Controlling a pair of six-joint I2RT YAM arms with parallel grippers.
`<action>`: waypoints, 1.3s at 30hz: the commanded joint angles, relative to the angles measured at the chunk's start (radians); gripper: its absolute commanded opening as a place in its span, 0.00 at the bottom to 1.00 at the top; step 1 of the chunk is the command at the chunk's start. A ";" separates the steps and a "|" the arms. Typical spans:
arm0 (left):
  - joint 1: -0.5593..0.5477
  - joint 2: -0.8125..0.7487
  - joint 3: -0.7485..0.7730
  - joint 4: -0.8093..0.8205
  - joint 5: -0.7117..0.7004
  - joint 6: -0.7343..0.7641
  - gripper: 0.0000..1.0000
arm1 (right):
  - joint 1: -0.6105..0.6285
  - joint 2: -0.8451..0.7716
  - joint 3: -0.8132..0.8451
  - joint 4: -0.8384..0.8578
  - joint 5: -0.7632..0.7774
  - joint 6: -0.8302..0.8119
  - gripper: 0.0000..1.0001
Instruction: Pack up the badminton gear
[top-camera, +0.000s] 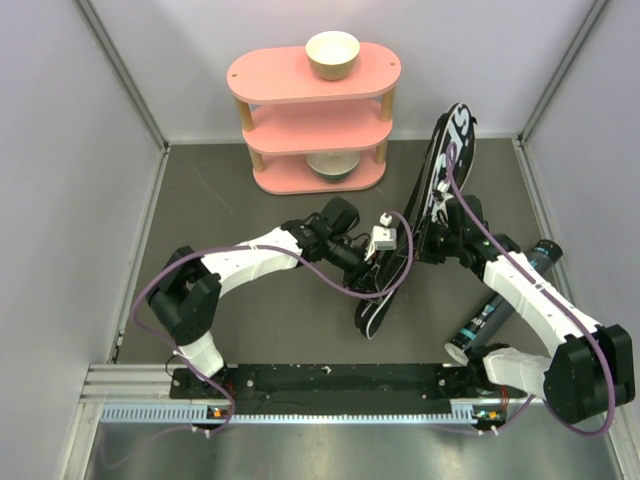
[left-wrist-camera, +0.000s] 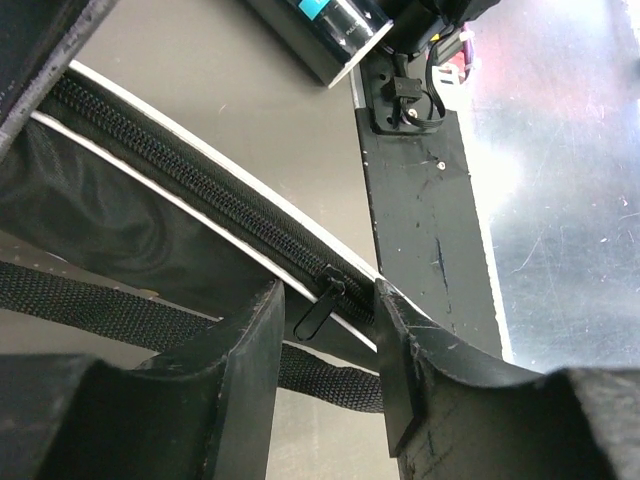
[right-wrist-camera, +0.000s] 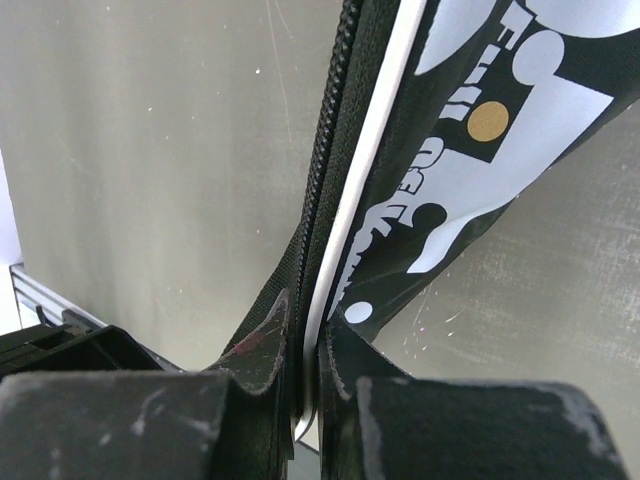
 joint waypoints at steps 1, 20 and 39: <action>-0.003 -0.018 -0.022 -0.005 -0.013 0.018 0.44 | -0.009 -0.046 0.008 0.115 -0.037 -0.013 0.00; -0.046 -0.116 -0.048 0.039 -0.190 -0.113 0.00 | -0.007 -0.048 -0.004 0.121 0.054 0.048 0.00; -0.218 -0.337 -0.304 0.073 -0.576 -0.486 0.00 | -0.055 0.041 0.025 0.279 0.377 0.292 0.00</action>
